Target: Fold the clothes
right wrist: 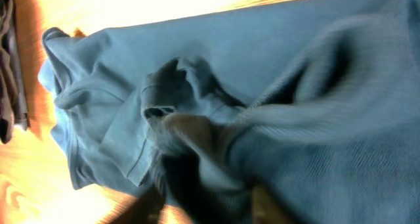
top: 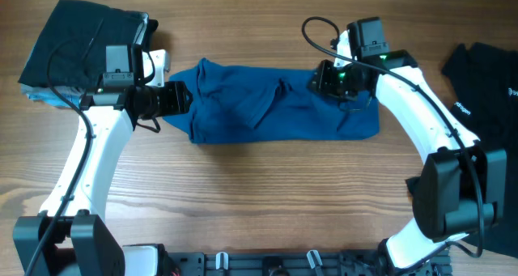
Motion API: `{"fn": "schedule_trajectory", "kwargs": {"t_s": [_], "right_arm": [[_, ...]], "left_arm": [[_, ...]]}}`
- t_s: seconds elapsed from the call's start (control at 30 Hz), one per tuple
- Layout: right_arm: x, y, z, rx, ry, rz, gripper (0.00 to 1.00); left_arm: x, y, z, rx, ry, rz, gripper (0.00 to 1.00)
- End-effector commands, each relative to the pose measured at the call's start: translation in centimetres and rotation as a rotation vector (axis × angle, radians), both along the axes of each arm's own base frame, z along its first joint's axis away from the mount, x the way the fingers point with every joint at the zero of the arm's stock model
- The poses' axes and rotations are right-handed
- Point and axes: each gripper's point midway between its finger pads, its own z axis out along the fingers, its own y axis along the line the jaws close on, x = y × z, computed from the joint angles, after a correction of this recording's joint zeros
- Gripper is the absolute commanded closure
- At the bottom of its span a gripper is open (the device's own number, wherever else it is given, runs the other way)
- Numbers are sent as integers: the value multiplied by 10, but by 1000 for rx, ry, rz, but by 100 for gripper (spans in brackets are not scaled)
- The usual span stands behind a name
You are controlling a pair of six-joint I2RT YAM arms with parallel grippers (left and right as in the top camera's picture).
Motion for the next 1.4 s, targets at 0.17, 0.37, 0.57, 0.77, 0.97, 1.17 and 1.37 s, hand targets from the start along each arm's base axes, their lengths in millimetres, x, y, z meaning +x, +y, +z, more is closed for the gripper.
{"fn": "schedule_trajectory", "kwargs": {"t_s": [0.17, 0.37, 0.57, 0.77, 0.97, 1.17, 1.37], "right_arm": [[27, -6, 25, 38, -189, 74, 38], [0, -63, 2, -41, -20, 1, 93], [-31, -43, -23, -62, 46, 120, 95], [-30, -77, -46, -175, 33, 64, 96], [-25, -76, -33, -15, 9, 57, 94], [-25, -76, -33, -15, 13, 54, 91], [-29, -77, -34, -15, 29, 54, 91]], "left_arm": [[4, -2, 10, -5, -32, -23, 35], [3, -2, 9, -6, -30, -23, 39], [-1, -13, 11, -63, -19, -51, 58], [-19, -10, -2, -52, 78, -42, 18], [-21, 2, -27, 17, 140, -13, 0], [-9, -4, -93, -19, 226, -24, 0], [5, 6, -131, 30, 240, -4, 0]]}}
